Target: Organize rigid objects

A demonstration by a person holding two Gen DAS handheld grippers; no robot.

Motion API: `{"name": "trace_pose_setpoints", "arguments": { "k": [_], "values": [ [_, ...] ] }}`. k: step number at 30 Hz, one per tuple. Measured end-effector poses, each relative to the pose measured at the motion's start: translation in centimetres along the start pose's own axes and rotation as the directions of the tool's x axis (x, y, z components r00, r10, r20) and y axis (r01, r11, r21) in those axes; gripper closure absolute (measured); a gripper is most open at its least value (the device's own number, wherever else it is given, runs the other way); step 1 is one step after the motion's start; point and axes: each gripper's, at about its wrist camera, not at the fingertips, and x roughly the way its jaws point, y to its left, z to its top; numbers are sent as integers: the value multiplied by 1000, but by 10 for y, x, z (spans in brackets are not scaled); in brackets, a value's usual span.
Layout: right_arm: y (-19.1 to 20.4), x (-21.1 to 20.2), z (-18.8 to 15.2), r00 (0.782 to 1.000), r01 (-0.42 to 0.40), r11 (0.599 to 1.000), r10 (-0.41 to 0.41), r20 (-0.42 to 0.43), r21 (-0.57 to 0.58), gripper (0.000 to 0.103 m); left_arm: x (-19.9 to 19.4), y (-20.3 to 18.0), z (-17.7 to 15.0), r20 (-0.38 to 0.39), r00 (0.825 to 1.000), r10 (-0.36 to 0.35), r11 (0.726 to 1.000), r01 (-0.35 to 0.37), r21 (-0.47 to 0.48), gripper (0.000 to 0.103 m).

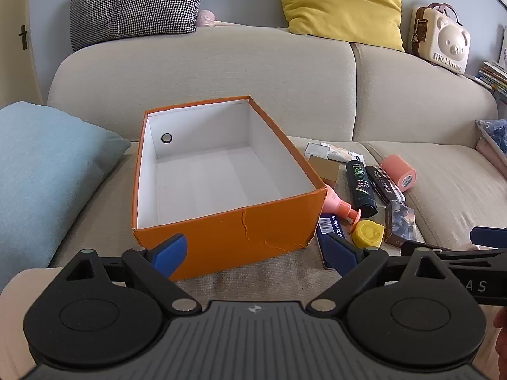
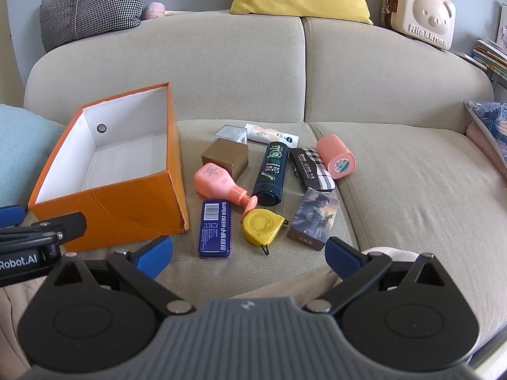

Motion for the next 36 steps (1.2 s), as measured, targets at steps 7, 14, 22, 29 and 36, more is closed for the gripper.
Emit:
{"name": "trace_pose_setpoints", "arguments": {
  "k": [7,14,22,29,36],
  "values": [
    [2,1,-1,1000,-1,1000,1,-5,0,1,0,-2,0,-4,1000,-2,1000,2,3,0],
    [1,0,-2,1000,-2,1000,2,-7,3,1,2,-4,-2,-14,1000,-1,1000,1,7,0],
    [-3,5,0,1000,-18,1000,18,-19,12,1,9,-3,-1,-52,998,-39,999,39,-5,4],
    [-21,15,9,999,-41,999,41,2,3,20,26,-22,12,-99,985,-144,988,149,39,32],
    [-48,43,18,994,-90,995,93,-59,53,54,57,-57,20,-153,961,-230,966,245,83,64]
  ]
}}
